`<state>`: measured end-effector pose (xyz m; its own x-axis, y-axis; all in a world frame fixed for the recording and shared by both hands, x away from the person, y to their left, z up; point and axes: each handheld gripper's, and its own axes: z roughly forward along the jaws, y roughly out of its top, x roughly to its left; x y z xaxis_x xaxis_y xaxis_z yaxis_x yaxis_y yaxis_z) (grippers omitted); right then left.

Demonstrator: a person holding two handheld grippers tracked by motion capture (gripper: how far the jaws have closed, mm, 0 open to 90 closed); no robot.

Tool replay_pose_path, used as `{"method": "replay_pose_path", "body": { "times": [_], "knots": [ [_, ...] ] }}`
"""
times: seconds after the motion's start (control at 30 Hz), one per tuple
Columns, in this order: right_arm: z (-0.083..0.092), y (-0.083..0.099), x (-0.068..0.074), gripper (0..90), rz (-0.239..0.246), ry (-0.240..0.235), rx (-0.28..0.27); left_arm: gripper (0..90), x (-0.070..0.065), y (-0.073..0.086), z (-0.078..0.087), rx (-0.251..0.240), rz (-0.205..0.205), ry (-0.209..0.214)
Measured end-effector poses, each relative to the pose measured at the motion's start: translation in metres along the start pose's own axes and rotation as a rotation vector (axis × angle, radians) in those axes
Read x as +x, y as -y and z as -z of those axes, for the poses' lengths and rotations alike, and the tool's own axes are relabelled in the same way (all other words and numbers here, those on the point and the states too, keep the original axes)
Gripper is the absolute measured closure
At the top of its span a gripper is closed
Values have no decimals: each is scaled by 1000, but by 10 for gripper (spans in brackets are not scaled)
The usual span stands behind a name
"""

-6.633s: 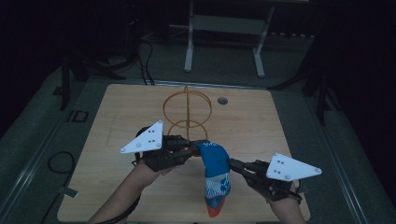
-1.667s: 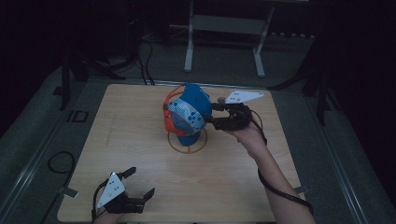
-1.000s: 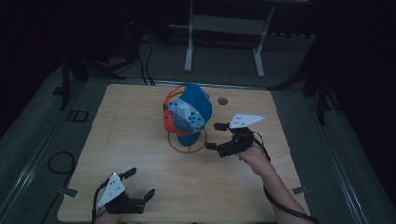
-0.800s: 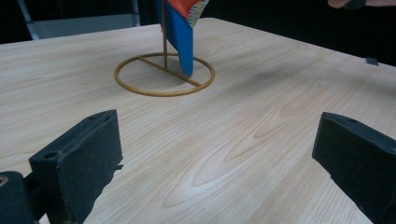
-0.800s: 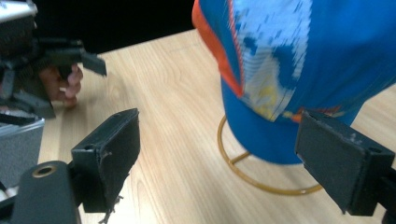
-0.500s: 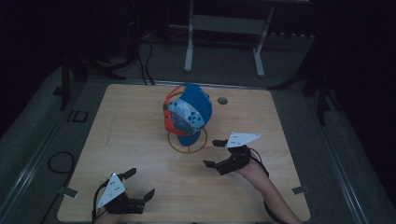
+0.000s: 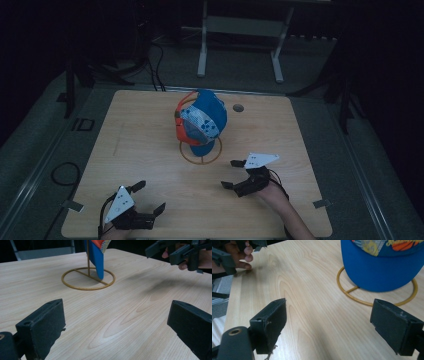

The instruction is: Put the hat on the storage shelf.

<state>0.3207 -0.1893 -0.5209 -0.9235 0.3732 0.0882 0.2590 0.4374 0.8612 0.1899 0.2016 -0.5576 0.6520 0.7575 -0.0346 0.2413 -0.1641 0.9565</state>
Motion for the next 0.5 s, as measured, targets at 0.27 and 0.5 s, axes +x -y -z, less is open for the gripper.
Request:
{"method": "replay_pose_path", "body": {
  "times": [0.27,0.5],
  "knots": [
    [5,19,-1,138,-3,8,17,17,0,1,-1,5,3,0],
    [12,32,-4,138,-15,46,34,17,-1,1,-2,12,2,-3]
  ]
}}
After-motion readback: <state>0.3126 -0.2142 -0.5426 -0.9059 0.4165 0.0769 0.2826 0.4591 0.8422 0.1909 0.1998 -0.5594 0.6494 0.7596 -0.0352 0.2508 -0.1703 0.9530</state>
